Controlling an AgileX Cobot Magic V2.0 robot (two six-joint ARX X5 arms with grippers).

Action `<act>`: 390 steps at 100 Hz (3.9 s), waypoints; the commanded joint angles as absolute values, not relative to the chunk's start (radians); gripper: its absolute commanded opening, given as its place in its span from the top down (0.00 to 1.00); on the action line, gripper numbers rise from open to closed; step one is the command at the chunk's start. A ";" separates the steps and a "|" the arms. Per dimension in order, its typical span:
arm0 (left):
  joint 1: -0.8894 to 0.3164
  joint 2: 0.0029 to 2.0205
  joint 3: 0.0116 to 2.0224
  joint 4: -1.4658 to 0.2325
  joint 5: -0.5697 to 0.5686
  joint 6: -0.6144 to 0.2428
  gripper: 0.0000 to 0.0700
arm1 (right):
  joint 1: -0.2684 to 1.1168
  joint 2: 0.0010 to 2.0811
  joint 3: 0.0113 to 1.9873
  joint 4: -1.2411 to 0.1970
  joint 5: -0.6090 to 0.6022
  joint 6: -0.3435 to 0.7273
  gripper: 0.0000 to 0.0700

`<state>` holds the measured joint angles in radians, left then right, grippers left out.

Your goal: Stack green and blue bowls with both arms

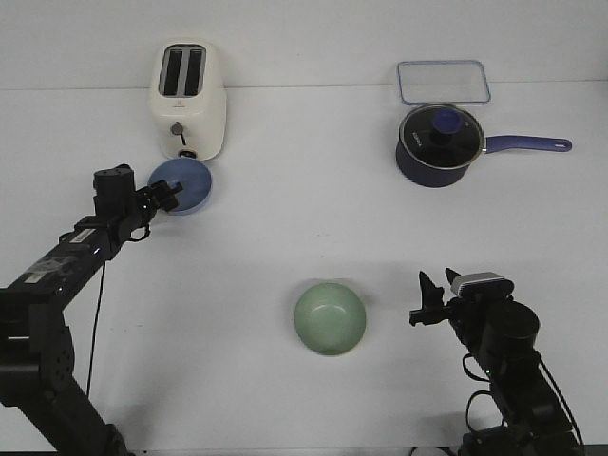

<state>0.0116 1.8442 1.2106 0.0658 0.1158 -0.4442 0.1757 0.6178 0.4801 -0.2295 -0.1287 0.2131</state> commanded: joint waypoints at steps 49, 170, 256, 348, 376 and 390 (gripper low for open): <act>-0.025 1.600 1.238 -0.209 0.409 -0.300 0.98 | 0.177 0.624 0.477 -0.247 -0.130 0.200 0.52; -0.742 1.521 1.098 -0.156 0.331 -0.298 0.49 | 0.177 0.623 0.477 -0.260 -0.131 0.200 0.52; -0.167 0.625 0.474 0.298 -0.038 -0.099 0.98 | 0.176 0.170 0.384 -0.211 0.035 0.159 1.00; -0.131 0.578 0.421 0.335 -0.037 -0.177 0.98 | 0.176 0.171 0.385 -0.209 0.034 0.159 1.00; -0.130 0.501 0.384 0.302 -0.036 -0.060 0.98 | 0.176 0.171 0.385 -0.209 0.033 0.159 1.00; -0.118 0.366 0.271 0.296 -0.019 0.010 0.98 | 0.176 0.171 0.385 -0.209 0.034 0.159 1.00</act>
<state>-0.1265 0.4149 0.3157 0.2977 -0.0238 -0.0528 0.1753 0.1707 0.3817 -0.2199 0.0307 0.1619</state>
